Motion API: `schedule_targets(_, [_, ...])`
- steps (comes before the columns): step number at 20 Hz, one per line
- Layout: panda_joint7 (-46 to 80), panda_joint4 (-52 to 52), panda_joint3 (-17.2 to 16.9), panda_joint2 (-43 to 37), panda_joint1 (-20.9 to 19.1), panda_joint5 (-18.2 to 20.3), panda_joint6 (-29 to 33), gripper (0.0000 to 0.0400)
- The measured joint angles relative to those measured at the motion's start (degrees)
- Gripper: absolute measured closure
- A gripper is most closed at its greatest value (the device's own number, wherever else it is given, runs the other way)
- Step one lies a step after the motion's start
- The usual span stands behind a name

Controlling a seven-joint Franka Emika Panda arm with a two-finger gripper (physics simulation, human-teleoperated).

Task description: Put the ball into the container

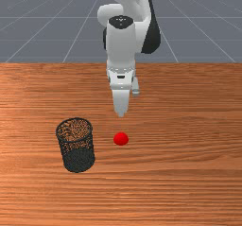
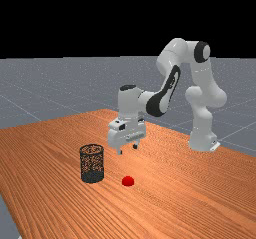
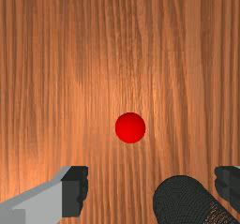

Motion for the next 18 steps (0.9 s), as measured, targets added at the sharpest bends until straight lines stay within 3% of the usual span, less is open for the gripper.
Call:
schedule_targets(1, [0.0,0.0,0.0,0.0,0.0,0.0,0.0,0.0157])
schedule_targets(2, [0.0,0.0,0.0,0.0,0.0,0.0,0.0,0.0252])
schedule_targets(4, [0.0,0.0,0.0,0.0,0.0,0.0,0.0,0.0346])
schedule_targets(8, [0.0,-3.7,0.0,-1.8,0.0,0.0,2.6,0.0393])
schedule_targets(12, [-4.2,-3.4,-1.0,-1.2,-2.6,0.4,2.2,0.0399])
schedule_targets(18, [-2.2,-4.3,-1.1,-1.5,-1.6,-0.6,2.9,0.0400])
